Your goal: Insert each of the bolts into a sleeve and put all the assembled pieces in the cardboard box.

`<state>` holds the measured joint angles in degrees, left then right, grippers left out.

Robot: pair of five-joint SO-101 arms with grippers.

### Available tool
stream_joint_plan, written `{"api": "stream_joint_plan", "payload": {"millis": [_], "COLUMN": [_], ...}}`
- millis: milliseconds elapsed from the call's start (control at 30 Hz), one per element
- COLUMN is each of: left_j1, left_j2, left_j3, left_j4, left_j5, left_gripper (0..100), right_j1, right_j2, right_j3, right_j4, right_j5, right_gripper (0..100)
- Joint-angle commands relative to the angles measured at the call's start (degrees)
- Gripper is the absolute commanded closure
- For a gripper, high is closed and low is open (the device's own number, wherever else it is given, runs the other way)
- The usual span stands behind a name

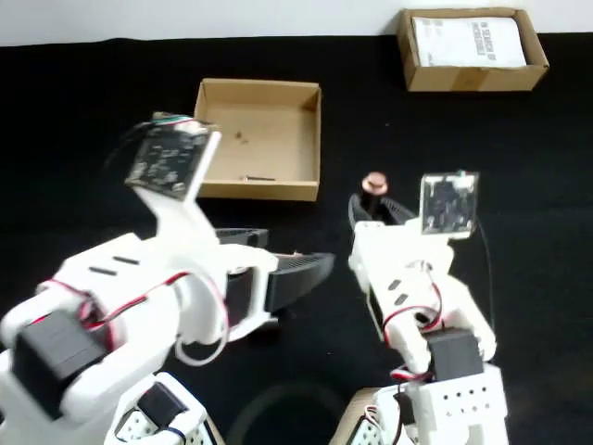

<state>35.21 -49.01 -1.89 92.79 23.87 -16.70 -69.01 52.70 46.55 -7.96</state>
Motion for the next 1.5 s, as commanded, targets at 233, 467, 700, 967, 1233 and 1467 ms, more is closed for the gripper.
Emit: {"api": "stream_joint_plan", "payload": {"millis": [233, 467, 700, 967, 1233, 1467], "left_j1": [-21.67, -51.38, -65.80, -72.40, -72.31, -71.34], "left_j2": [-0.48, -0.48, -0.48, -0.48, -0.48, -0.48], "left_j3": [-1.63, 14.46, 37.49, 55.52, 64.57, 74.15], "left_j4": [1.41, -10.90, -26.11, -35.43, -38.24, -47.21], "left_j5": [0.09, 0.09, 0.44, 0.53, 0.62, 0.53], "left_gripper": [99, 99, 99, 99, 99, 99], "right_j1": [1.27, 0.84, -5.32, -13.23, -15.60, -15.52], "right_j2": [29.49, 48.92, 65.10, 78.73, 90.68, 98.24], "right_j3": [-41.10, -59.82, -71.16, -79.87, -82.24, -82.51], "right_j4": [9.63, 9.71, 9.63, 9.54, 9.54, 8.75], "right_j5": [6.07, 22.95, 42.02, 51.60, 51.52, 51.52], "right_gripper": [99.1, 99.1, 99.1, 99.1, 99.1, 99.1]}}
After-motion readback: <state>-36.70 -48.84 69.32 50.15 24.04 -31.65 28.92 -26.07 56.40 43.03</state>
